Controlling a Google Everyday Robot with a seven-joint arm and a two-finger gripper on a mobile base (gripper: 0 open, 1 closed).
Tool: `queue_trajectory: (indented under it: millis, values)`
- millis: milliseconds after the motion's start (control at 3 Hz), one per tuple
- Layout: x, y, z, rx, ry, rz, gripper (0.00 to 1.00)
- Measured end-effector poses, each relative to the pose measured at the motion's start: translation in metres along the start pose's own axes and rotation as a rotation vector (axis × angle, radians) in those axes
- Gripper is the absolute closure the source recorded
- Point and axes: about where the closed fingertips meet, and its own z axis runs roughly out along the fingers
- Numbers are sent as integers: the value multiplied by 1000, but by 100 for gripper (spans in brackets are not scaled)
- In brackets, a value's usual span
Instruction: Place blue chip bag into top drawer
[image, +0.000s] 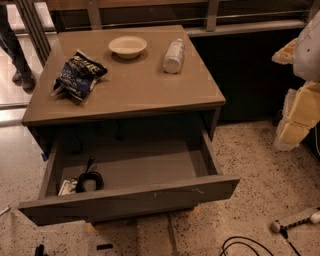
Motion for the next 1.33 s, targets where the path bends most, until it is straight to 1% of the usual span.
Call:
queue_trajectory:
  millis: [333, 667, 1000, 1333]
  values:
    - [0, 0, 0, 0, 0, 0, 0]
    - [-14, -9, 6, 12, -58, 11, 0]
    - [-48, -24, 15, 25, -169, 17, 19]
    - [-95, -38, 22, 45, -299, 5, 42]
